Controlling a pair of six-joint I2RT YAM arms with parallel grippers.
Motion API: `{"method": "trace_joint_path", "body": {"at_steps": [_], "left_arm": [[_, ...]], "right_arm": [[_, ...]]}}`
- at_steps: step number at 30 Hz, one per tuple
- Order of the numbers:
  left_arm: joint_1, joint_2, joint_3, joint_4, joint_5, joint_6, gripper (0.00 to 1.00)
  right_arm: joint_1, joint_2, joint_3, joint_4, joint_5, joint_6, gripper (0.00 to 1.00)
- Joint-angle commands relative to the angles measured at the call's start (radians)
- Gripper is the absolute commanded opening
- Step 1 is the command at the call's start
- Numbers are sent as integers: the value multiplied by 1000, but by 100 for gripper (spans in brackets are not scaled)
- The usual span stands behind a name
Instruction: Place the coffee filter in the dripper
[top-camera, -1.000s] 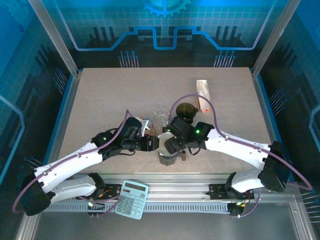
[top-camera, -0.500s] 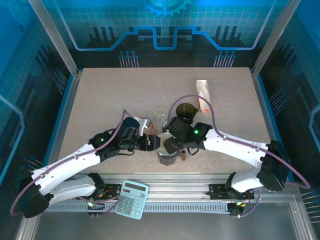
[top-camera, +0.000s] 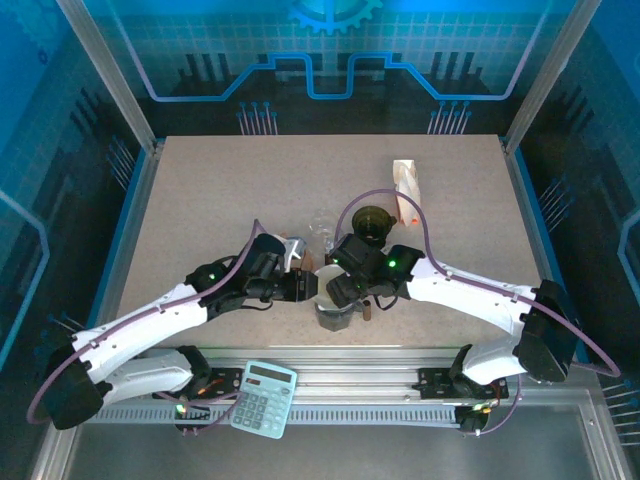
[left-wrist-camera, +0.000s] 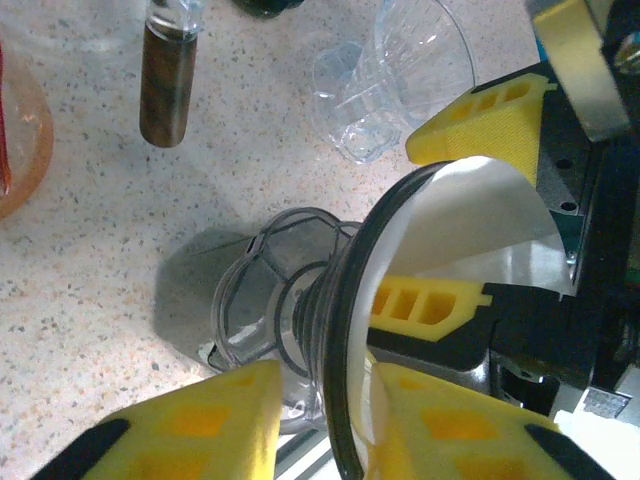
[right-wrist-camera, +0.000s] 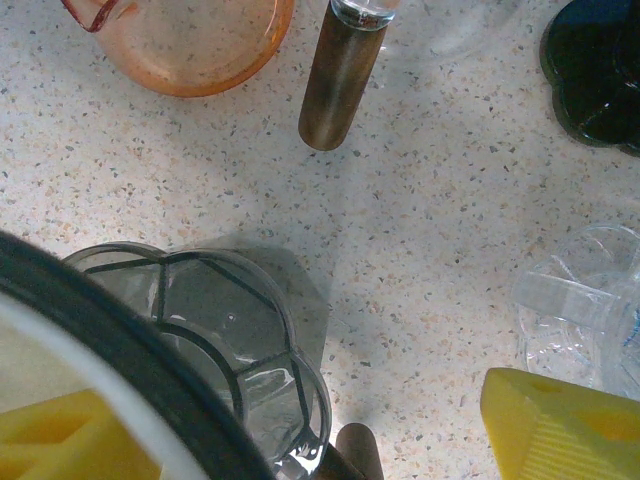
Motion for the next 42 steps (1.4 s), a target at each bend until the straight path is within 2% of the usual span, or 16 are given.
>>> {"method": "trace_joint_path", "body": {"at_steps": [1, 2, 3, 4, 5, 7, 8, 10, 12, 17, 20, 24, 30, 42], "left_arm": [[8, 5, 13, -9, 23, 2, 19], [7, 7, 11, -8, 23, -2, 13], [8, 9, 11, -7, 21, -4, 12], [8, 10, 12, -7, 22, -5, 15], [8, 9, 12, -5, 22, -6, 20], [8, 0, 14, -5, 22, -12, 40], [8, -5, 17, -7, 23, -15, 45], [8, -11, 32, -21, 26, -15, 52], [6, -13, 50, -39, 32, -19, 52], [-6, -7, 83, -111, 44, -27, 40], [-21, -9, 93, -143, 37, -30, 37], [-31, -5, 96, -140, 44, -36, 33], [-39, 9, 92, -145, 39, -32, 18], [-40, 19, 92, -125, 42, -29, 0]], "right_arm": [[1, 25, -30, -2, 21, 10, 81], [1, 24, -29, -2, 21, 12, 81], [0, 23, -30, -2, 22, 12, 81], [1, 23, -32, -2, 23, 12, 81], [1, 21, -32, -2, 23, 13, 81], [0, 20, -30, -4, 23, 13, 81], [0, 18, -30, -5, 23, 13, 81], [1, 17, -29, -8, 23, 14, 81], [0, 13, -30, -6, 24, 15, 81], [0, 15, -33, -6, 22, 17, 81], [1, 13, -37, -5, 21, 17, 81], [1, 12, -43, -3, 24, 18, 81], [1, 14, -45, -2, 24, 18, 81], [1, 18, -42, 0, 20, 17, 81]]}}
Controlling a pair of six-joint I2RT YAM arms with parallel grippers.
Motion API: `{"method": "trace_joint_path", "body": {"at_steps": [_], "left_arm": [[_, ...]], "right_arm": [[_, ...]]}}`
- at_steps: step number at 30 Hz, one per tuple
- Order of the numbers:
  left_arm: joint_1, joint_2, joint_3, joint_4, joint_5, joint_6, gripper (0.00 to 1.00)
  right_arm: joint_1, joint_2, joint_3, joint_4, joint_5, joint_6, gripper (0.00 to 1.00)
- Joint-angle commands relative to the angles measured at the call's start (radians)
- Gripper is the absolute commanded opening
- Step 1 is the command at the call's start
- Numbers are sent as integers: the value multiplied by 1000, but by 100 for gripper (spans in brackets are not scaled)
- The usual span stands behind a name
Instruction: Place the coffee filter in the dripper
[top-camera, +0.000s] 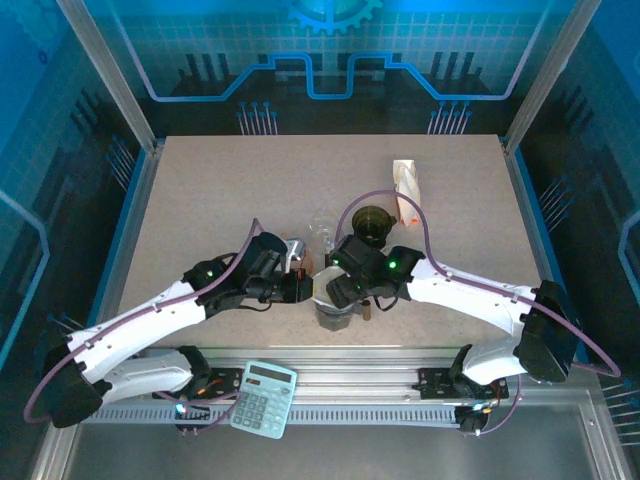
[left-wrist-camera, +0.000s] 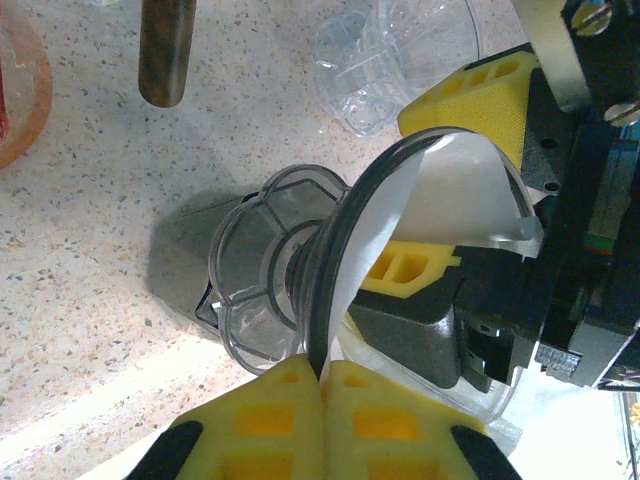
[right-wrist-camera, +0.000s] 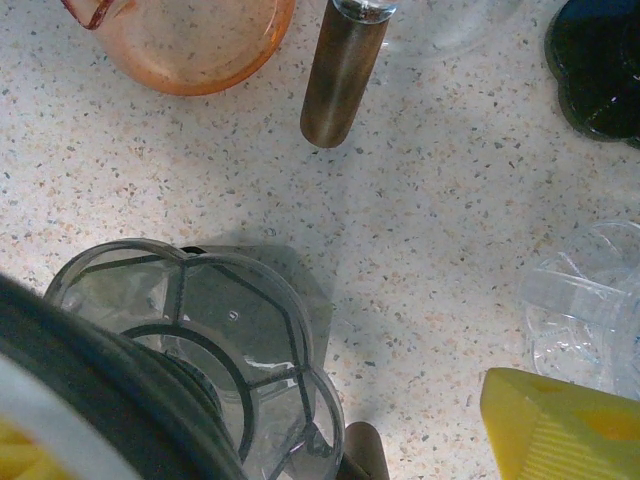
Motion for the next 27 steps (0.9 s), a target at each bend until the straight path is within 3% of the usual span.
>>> {"method": "trace_joint_path", "body": {"at_steps": [1, 3, 4, 8, 10, 27], "left_arm": [[-13, 14, 23, -5, 36, 16, 0], [-13, 16, 23, -5, 36, 15, 0], [-12, 15, 24, -5, 36, 14, 6], [-12, 6, 24, -14, 15, 8, 47], [-12, -5, 26, -15, 2, 5, 56], [-8, 20, 40, -40, -50, 7, 59]], "right_arm": [[0, 21, -31, -13, 25, 5, 81], [1, 19, -31, -13, 25, 5, 81], [1, 20, -31, -12, 25, 5, 81], [-1, 24, -25, -15, 28, 3, 81], [-1, 26, -23, -16, 29, 2, 81], [1, 65, -2, -43, 48, -7, 82]]}}
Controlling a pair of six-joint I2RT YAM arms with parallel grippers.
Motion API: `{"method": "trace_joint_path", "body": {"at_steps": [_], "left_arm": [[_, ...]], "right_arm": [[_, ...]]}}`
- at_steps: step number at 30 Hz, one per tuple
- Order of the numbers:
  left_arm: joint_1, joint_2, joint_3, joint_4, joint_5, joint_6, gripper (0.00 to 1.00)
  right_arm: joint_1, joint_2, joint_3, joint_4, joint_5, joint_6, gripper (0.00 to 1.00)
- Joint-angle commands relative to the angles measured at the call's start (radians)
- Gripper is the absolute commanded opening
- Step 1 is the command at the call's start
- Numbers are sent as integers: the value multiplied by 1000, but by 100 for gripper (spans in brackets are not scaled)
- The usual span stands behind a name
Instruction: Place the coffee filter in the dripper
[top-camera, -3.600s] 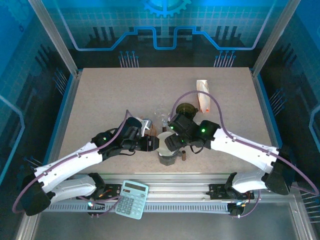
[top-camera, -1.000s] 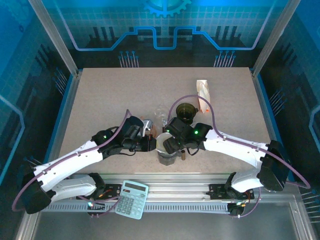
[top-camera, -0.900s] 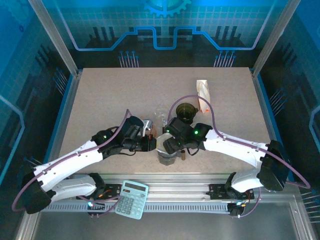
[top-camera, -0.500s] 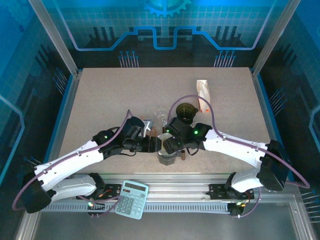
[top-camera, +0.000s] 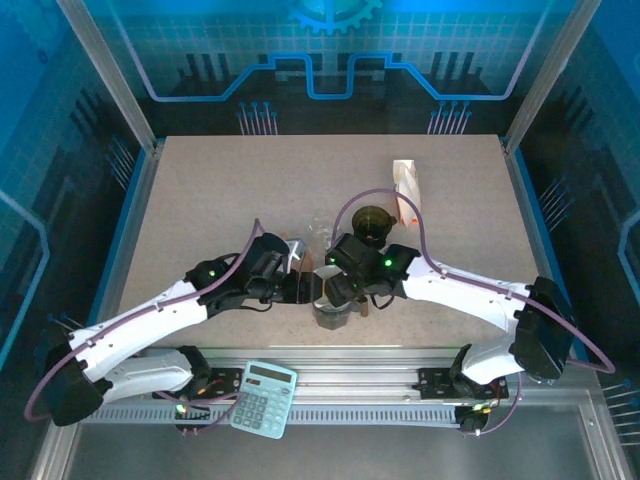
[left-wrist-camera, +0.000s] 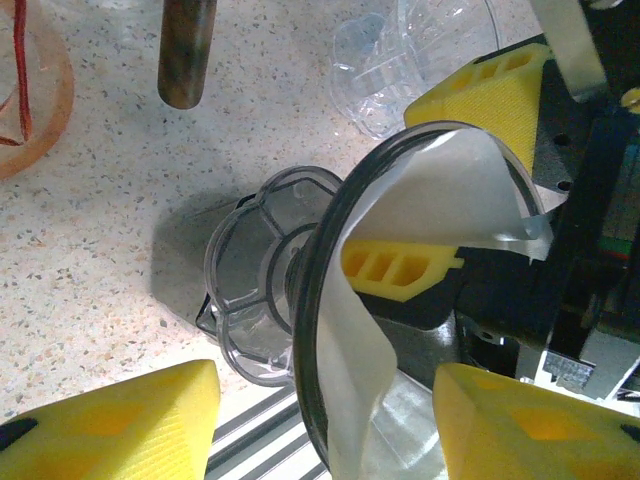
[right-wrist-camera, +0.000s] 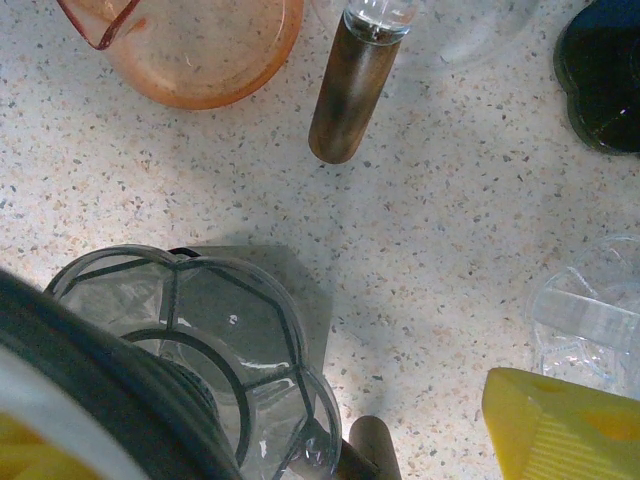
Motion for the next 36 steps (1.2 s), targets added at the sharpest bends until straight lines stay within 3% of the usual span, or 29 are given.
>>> {"method": "trace_joint_path", "body": {"at_steps": [1, 9, 21, 36], "left_arm": [[-1, 9, 35, -25, -15, 7, 58], [2, 27, 31, -26, -11, 9, 52], [11, 25, 22, -23, -11, -2, 52], [14, -35, 6, 51, 13, -34, 68]], "right_arm": [[1, 21, -19, -47, 46, -9, 82], [-2, -63, 10, -38, 43, -24, 84], [-16, -210, 41, -73, 71, -23, 85], [-29, -495, -42, -74, 153, -13, 85]]}}
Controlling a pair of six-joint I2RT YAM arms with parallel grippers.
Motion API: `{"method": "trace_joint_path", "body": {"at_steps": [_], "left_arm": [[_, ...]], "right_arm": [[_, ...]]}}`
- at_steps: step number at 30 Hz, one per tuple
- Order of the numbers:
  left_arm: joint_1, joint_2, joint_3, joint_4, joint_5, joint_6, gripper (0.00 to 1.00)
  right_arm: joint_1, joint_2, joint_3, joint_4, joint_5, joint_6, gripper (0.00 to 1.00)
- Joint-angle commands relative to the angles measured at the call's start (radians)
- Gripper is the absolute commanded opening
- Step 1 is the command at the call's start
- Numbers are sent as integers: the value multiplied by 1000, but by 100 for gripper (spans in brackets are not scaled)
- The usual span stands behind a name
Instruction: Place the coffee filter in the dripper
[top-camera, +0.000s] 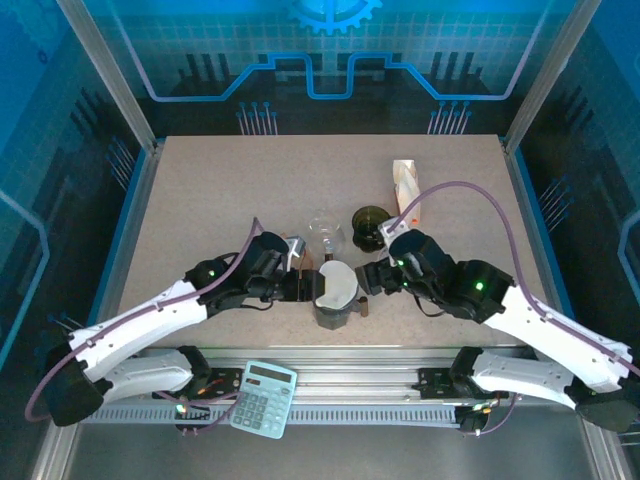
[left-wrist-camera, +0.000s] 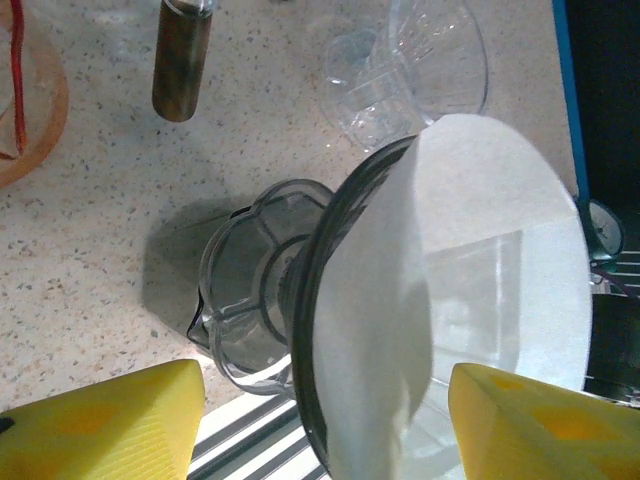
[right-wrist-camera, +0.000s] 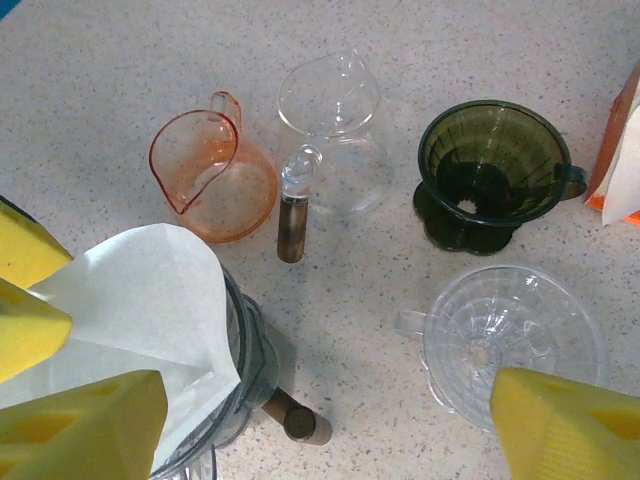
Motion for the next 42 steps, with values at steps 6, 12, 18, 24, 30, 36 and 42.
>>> {"method": "trace_joint_path", "body": {"at_steps": [6, 12, 18, 24, 30, 36, 42], "left_arm": [[14, -99, 33, 3, -34, -21, 70], [189, -157, 25, -41, -34, -11, 71], [347, -15, 7, -10, -4, 29, 62], [387, 198, 45, 37, -88, 67, 57], [432, 324, 81, 41, -154, 93, 52], [434, 393, 102, 49, -190, 106, 47], [434, 427, 117, 25, -179, 122, 39]], "right_arm": [[-14, -72, -53, 3, 49, 10, 86], [-22, -145, -126, 1, 78, 40, 87], [-28, -224, -239, -4, 32, 64, 87], [-32, -247, -305, -15, -28, 88, 86], [-32, -300, -352, -23, -41, 96, 86], [-31, -348, -400, -31, -51, 107, 86], [-31, -360, -416, -23, -70, 110, 86]]}}
